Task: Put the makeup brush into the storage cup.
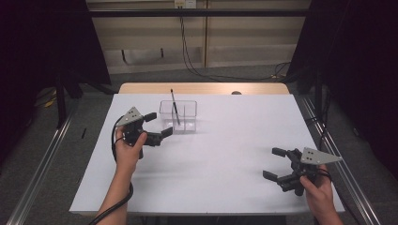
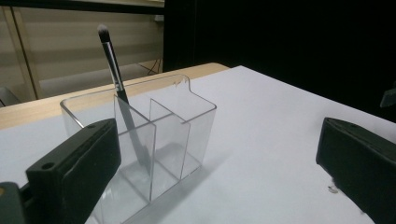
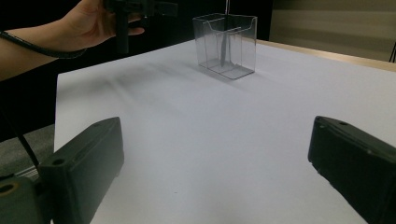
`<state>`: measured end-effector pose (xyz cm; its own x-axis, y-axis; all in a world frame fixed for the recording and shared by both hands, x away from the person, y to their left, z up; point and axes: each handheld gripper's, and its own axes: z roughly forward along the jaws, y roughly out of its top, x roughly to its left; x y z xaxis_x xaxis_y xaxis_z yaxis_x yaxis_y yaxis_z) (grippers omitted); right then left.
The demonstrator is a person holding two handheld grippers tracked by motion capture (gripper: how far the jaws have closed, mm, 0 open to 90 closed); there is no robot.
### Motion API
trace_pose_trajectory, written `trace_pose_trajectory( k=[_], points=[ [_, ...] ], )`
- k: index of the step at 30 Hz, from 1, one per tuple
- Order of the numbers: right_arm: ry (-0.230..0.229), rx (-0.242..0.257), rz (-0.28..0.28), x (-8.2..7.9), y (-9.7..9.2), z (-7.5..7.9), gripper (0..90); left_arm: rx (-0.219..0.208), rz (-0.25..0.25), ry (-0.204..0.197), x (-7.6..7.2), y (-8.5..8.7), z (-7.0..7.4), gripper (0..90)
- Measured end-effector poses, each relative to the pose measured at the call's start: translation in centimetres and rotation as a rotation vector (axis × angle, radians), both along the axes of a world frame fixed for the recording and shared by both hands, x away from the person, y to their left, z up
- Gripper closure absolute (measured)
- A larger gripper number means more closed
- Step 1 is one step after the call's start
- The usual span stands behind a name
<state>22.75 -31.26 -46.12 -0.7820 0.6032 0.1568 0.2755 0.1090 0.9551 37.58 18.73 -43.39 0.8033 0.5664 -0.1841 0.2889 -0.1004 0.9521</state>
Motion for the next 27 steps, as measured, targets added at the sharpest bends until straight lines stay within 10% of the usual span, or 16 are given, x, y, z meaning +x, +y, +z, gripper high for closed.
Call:
trace_pose_trajectory(
  k=[27],
  points=[
    [-0.002,-0.004,-0.009,0.0,-0.1,0.0,2.7,0.007,-0.026,0.0,-2.5,1.5,-0.9,0.0]
  ],
)
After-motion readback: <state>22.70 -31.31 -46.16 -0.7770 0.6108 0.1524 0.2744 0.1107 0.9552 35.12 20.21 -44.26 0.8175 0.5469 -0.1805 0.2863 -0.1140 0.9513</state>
